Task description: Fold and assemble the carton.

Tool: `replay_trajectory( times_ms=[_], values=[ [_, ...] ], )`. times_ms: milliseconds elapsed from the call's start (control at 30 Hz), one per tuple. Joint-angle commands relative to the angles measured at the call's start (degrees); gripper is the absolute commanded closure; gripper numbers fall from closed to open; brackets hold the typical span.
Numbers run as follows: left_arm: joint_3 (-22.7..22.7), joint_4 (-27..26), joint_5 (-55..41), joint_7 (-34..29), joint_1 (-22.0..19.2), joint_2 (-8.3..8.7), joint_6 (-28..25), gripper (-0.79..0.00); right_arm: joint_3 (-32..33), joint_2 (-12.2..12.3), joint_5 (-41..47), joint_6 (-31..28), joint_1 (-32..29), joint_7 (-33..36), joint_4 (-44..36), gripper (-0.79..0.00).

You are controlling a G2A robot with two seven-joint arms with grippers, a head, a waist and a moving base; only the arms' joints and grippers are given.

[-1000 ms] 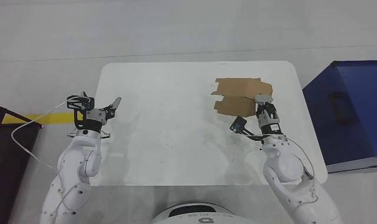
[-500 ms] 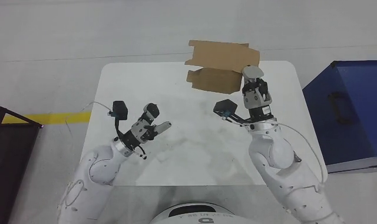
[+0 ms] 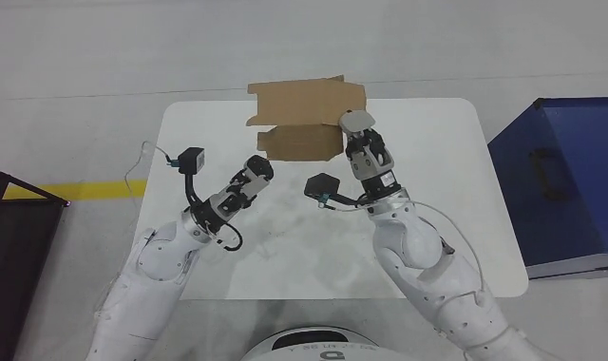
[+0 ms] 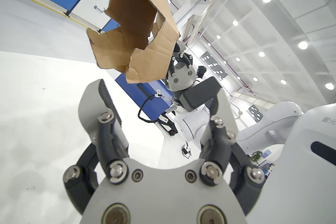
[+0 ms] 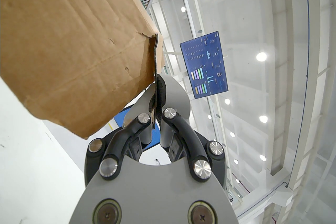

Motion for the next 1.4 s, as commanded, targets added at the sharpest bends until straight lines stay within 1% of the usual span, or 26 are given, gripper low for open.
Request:
replay_trajectory(
  times_ms=[0,133,200,233,267,467,567,600,633,700,733,767,967,1200,1267,1367],
  values=[
    [0.5,-0.3,0.2,0.1,-0.5,-0.06,0.8,-0.36,-0.3,-0.2,-0.2,-0.4,-0.1,-0.5,-0.2,0.0],
    [1.3,-0.8,1.3,1.3,-1.4,-0.24,2.4,-0.268,-0.9,-0.5,-0.6,-1.3,-0.1,-1.3,-0.2,0.0],
    [1.5,-1.1,1.6,2.0,-1.7,-0.31,2.6,-0.132,-1.0,-0.7,-0.8,-1.6,-0.1,-1.3,0.0,0.0],
    [1.5,-1.1,1.8,2.3,-1.8,-0.33,2.7,-0.04,-1.0,-0.7,-0.9,-1.7,-0.1,-1.3,0.1,0.0],
    [1.5,-1.2,2.0,2.5,-1.8,-0.34,2.7,0.0,-1.0,-0.8,-1.1,-1.8,-0.1,-1.3,0.2,0.0],
    [1.0,-1.5,3.1,3.3,-1.6,-0.27,2.2,0.0,0.2,-1.1,-1.8,-1.8,-0.6,-0.3,0.5,0.0],
    [0.3,-1.5,6.1,3.6,-1.2,-0.15,1.4,0.0,1.1,-1.2,-1.6,-1.5,-1.2,-0.2,0.3,0.0],
    [0.0,-1.6,7.7,3.7,-0.9,-0.11,1.1,-0.034,1.4,-1.3,-1.6,-1.5,-1.4,-0.2,0.1,0.0],
    [-0.1,-1.5,9.0,3.9,-0.7,-0.08,0.6,-0.206,1.7,-1.3,-1.6,-1.5,-1.6,-0.1,0.0,0.0],
    [-0.2,-1.3,11.8,4.1,0.0,-0.01,-0.1,-0.388,2.3,-1.3,-1.7,-1.4,-2.1,-0.2,-0.4,0.0],
    [-0.3,-1.2,13.3,4.2,0.2,0.03,-0.4,-0.566,2.6,-1.3,-1.8,-1.4,-2.3,-0.1,-0.5,0.0],
    [-0.3,-1.0,14.4,4.4,0.5,0.04,-0.8,-0.785,2.8,-1.4,-1.8,-1.4,-2.5,-0.1,-0.7,0.0],
    [1.2,0.7,16.7,4.5,0.7,0.01,-0.2,-0.785,3.0,-1.7,-1.5,-1.9,-2.9,-0.8,-1.1,0.0],
    [2.7,4.0,8.6,2.4,-1.9,-0.17,5.2,-0.785,2.8,-2.1,-1.6,-2.0,-3.2,-1.7,-1.4,0.0],
    [3.0,4.6,6.7,1.8,-2.6,-0.19,5.6,-0.785,2.9,-2.2,-1.5,-2.1,-3.5,-2.0,-1.7,0.0],
    [3.5,4.7,4.8,0.9,-3.4,-0.23,4.4,-0.785,2.9,-2.3,-1.3,-2.2,-4.0,-2.8,-2.2,0.0]
  ],
)
